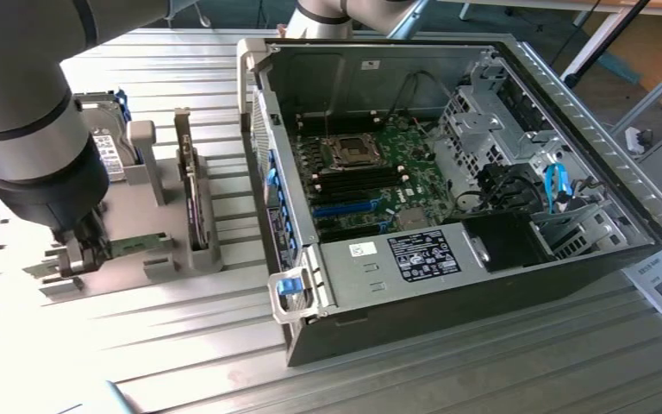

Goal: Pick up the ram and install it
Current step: 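Pick up the ram and move it above insertion slot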

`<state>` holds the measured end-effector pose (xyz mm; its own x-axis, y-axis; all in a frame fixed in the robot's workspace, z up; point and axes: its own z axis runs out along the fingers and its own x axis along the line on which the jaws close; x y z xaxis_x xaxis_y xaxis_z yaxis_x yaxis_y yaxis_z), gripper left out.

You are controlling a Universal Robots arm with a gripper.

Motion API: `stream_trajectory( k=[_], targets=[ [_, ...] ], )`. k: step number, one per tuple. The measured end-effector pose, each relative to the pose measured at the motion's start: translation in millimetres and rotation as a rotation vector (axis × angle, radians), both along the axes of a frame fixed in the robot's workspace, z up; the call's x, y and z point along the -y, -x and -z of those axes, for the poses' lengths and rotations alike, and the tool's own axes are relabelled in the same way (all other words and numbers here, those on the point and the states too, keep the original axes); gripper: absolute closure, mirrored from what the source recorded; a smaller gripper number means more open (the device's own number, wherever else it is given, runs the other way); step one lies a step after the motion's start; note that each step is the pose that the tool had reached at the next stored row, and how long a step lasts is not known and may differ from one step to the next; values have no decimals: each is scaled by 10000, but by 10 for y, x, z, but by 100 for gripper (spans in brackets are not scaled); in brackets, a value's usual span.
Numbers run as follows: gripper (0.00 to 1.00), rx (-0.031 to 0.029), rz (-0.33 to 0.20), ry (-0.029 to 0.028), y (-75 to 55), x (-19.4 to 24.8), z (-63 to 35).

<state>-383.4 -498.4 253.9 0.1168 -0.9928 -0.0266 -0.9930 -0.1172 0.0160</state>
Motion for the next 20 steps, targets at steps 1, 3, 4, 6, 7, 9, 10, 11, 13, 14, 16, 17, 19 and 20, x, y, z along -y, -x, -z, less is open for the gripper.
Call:
stream_trajectory(
  k=[1,3,4,6,7,9,10,11,13,14,16,17,19,20],
  targets=[
    [86,0,0,0,0,0,-32],
    [86,-1,0,1,0,0,-101],
    [86,0,0,0,0,0,-152],
    [86,-1,0,0,0,0,-234],
    [86,0,0,0,0,0,-270],
    [86,-1,0,1,0,0,-354],
    [86,0,0,0,0,0,-449],
    [86,-1,0,1,0,0,-531],
    [86,0,0,0,0,0,-691],
    [86,-1,0,1,0,0,-766],
    [86,-1,0,0,0,0,-903],
    [86,-1,0,1,0,0,-988],
    [86,-1,0,1,0,0,-1116],
    [86,-1,0,0,0,0,-1162]
  ],
)
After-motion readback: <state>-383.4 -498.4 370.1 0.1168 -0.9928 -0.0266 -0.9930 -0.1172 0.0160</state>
